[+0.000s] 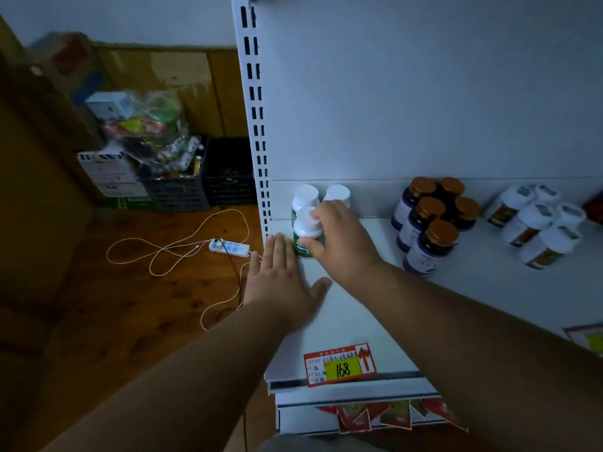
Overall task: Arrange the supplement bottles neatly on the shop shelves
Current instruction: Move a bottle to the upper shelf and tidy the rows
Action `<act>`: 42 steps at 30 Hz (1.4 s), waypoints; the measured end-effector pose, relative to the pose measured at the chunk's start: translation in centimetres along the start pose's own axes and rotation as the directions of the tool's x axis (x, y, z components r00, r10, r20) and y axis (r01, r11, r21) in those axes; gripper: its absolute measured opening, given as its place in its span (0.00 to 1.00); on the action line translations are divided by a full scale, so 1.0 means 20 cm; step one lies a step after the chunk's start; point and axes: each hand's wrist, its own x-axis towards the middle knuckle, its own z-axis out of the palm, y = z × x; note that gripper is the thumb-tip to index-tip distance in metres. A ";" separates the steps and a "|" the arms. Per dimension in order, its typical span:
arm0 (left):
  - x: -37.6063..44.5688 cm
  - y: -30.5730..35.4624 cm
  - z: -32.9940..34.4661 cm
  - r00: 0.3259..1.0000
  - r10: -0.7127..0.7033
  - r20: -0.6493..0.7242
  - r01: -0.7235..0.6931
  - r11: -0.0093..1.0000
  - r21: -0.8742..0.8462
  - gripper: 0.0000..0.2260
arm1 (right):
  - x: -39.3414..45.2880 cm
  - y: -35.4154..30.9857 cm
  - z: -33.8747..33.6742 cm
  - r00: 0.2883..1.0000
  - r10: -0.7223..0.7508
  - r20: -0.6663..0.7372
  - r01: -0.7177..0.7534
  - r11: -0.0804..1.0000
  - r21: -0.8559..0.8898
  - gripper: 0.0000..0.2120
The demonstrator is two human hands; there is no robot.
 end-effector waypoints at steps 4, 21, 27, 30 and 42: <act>0.02 -0.01 -0.04 1.000 0.001 0.017 -0.001 1.000 -0.004 0.43 | 0.00 -0.02 0.00 0.999 0.040 -0.019 -0.041 0.998 -0.043 0.23; -0.72 0.53 -0.25 0.953 0.161 -0.256 -0.206 0.965 -0.160 0.30 | -0.86 0.13 -0.55 0.970 0.057 -0.237 -0.039 0.996 0.080 0.23; -1.06 1.31 -0.11 0.916 0.272 -0.296 -0.346 0.908 -0.236 0.29 | -1.60 0.60 -0.97 0.947 0.165 -0.276 -0.164 0.986 0.026 0.24; -1.19 1.70 -0.03 0.889 0.391 -0.240 -0.441 0.873 -0.210 0.30 | -1.95 0.84 -1.13 0.906 0.303 -0.295 -0.310 0.950 0.026 0.25; -0.93 3.11 0.32 0.696 0.716 -0.056 -0.701 0.660 -0.272 0.30 | -2.52 1.85 -1.83 0.671 0.652 -0.354 -0.666 0.739 0.099 0.26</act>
